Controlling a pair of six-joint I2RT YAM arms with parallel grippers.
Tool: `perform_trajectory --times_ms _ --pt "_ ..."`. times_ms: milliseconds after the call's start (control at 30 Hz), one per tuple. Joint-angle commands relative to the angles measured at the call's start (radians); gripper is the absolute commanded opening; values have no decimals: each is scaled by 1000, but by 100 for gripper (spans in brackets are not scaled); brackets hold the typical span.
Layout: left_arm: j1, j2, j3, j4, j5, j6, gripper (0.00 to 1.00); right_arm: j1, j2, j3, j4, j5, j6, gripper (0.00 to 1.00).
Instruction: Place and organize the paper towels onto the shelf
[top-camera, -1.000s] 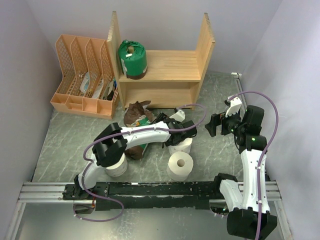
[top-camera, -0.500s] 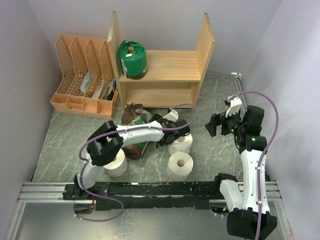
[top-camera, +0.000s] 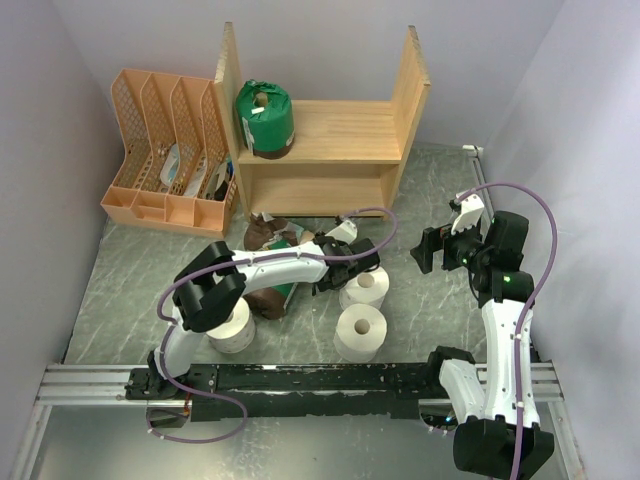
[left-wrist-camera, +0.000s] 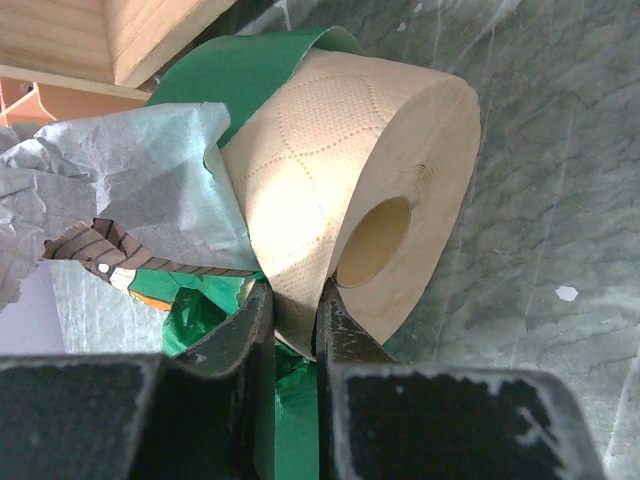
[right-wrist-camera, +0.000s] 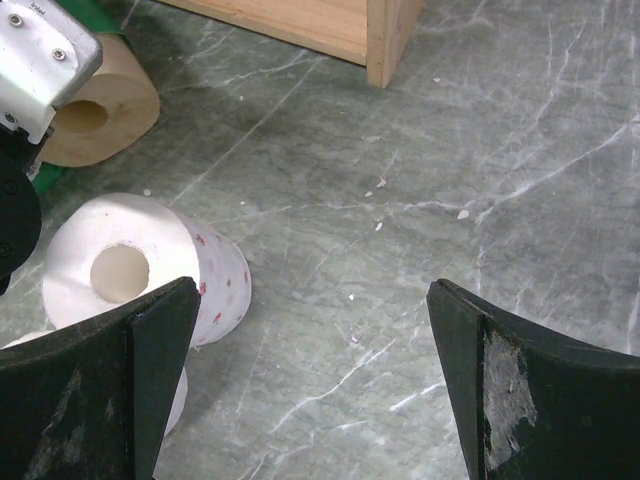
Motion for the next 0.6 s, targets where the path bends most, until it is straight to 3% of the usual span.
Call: perform_trajectory --times_ms 0,233,567 --pt "7 -39 38 -23 25 -8 13 4 -15 5 11 3 5 100" --pt "-4 -115 179 -102 79 20 13 4 -16 5 12 1 3 100" --pt "1 -254 497 -180 268 85 13 4 -16 5 10 0 3 100"
